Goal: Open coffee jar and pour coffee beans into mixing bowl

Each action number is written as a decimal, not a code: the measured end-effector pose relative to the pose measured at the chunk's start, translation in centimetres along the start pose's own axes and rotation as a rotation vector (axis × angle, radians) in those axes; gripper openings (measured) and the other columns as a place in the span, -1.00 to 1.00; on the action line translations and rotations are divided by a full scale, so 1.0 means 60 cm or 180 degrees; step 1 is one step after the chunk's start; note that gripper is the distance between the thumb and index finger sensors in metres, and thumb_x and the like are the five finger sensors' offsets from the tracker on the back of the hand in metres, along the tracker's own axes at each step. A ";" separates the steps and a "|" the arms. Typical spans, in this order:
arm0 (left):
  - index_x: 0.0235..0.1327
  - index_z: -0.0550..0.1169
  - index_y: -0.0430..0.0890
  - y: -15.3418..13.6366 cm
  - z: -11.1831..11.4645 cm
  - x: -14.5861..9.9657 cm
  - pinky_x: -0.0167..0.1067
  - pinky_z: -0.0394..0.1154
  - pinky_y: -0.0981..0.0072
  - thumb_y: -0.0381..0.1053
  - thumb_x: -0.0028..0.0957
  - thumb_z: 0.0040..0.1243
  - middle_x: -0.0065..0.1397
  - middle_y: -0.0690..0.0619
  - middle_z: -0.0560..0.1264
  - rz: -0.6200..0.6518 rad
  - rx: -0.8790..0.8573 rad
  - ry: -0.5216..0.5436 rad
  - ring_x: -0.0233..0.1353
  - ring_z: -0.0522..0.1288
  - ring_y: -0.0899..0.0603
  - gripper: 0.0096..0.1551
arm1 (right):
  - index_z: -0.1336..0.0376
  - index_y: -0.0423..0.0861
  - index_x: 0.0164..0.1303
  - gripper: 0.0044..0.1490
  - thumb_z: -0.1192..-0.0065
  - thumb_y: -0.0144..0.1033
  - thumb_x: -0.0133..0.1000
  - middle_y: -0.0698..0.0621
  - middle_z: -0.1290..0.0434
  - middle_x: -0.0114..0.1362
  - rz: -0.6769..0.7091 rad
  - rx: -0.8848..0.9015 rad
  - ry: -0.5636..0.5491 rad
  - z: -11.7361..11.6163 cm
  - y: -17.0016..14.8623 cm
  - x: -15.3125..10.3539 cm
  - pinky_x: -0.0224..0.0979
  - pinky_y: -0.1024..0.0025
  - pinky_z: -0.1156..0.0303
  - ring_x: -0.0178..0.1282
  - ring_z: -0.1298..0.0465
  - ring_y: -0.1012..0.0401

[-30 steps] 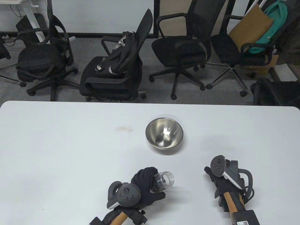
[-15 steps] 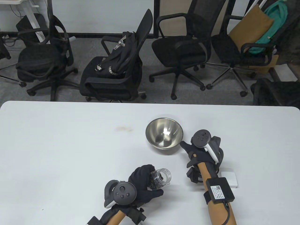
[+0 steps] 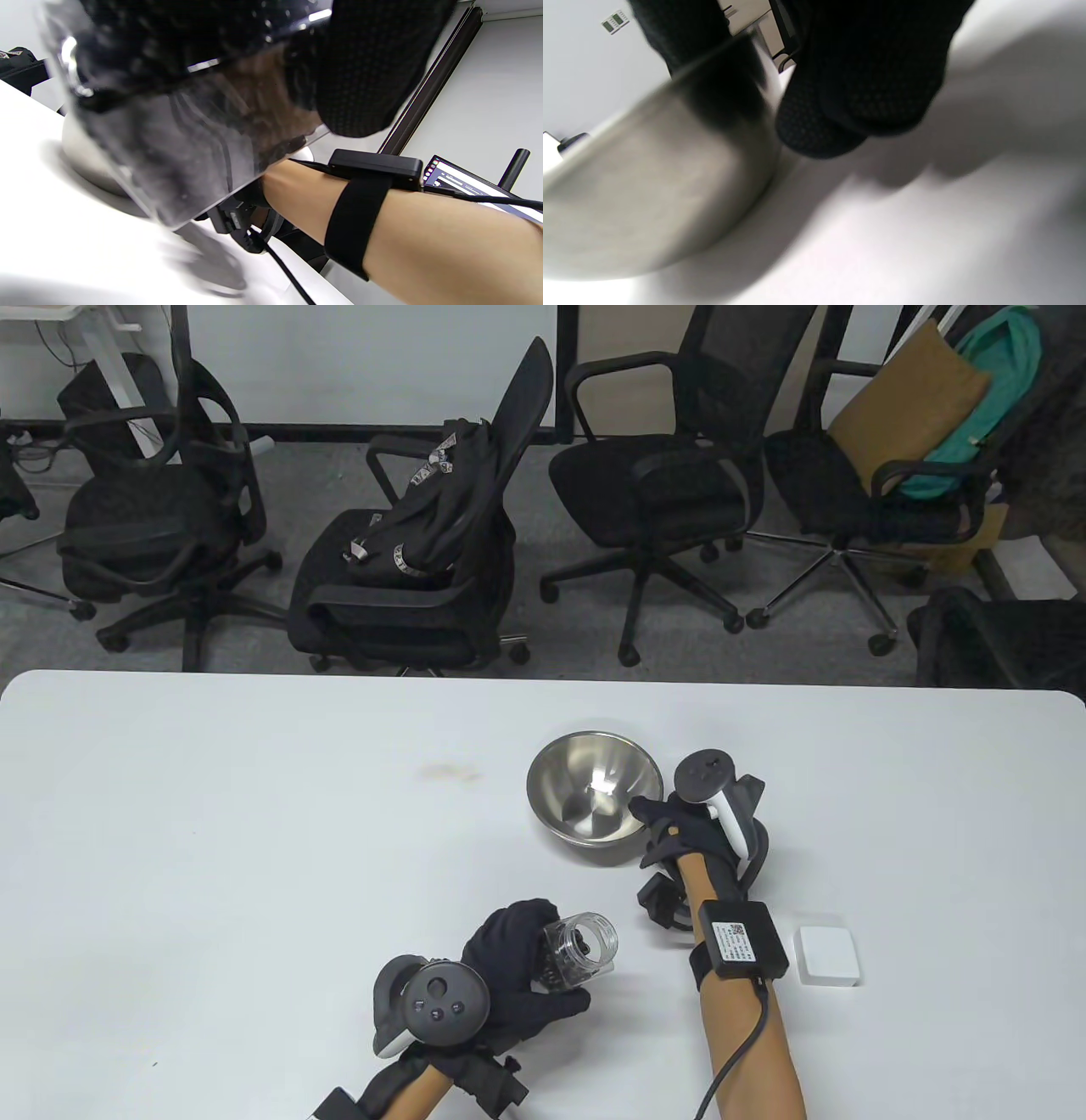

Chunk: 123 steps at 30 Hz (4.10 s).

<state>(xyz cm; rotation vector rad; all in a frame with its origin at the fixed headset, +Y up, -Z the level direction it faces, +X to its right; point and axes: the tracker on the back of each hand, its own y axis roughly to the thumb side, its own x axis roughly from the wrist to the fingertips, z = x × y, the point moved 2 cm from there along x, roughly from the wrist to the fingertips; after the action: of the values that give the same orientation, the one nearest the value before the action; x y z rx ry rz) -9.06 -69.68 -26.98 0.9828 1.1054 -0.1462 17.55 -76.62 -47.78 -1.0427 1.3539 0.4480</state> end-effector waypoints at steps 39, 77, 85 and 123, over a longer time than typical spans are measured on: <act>0.53 0.27 -0.30 -0.004 -0.013 -0.002 0.40 0.39 -0.28 0.21 -0.08 0.62 0.54 -0.32 0.36 -0.0024 -0.0048 0.0099 0.44 0.44 -0.38 0.13 | -0.26 -0.37 0.34 -0.60 -0.31 -0.59 0.35 -0.26 -0.57 0.12 0.0596 0.0220 -0.0079 0.134 -0.145 -0.240 -0.05 0.54 -0.71 -0.14 -0.69 0.31; 0.63 0.27 -0.27 0.033 0.024 0.021 0.44 0.29 -0.37 0.10 -0.03 0.63 0.58 -0.35 0.31 0.0083 0.1742 0.0046 0.49 0.36 -0.42 0.11 | -0.25 -0.37 0.36 -0.59 -0.29 -0.59 0.35 -0.27 -0.55 0.14 0.0639 0.0097 0.0259 0.070 -0.172 -0.273 -0.04 0.53 -0.71 -0.12 -0.68 0.30; 0.67 0.27 -0.22 0.058 0.049 0.021 0.46 0.24 -0.41 0.07 -0.04 0.64 0.60 -0.34 0.29 0.0327 0.2451 0.0017 0.51 0.34 -0.42 0.11 | -0.24 -0.36 0.37 -0.58 -0.29 -0.59 0.35 -0.28 -0.55 0.15 0.0650 0.0139 0.0335 0.065 -0.172 -0.275 -0.03 0.53 -0.71 -0.12 -0.68 0.29; 0.66 0.28 0.04 0.091 0.078 0.009 0.52 0.05 -0.42 0.00 -0.05 0.66 0.61 -0.23 0.14 0.0970 0.3968 0.0004 0.57 0.19 -0.37 0.04 | -0.23 -0.35 0.38 -0.58 -0.28 -0.60 0.36 -0.28 -0.54 0.17 0.0788 0.0204 0.0412 0.056 -0.169 -0.279 -0.02 0.52 -0.70 -0.11 -0.68 0.28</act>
<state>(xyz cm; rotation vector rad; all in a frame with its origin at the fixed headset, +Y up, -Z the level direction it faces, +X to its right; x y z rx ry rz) -2.59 -69.67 -23.73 2.2348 0.7847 -0.6274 23.74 -74.17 -29.09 -0.8664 1.6119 0.5234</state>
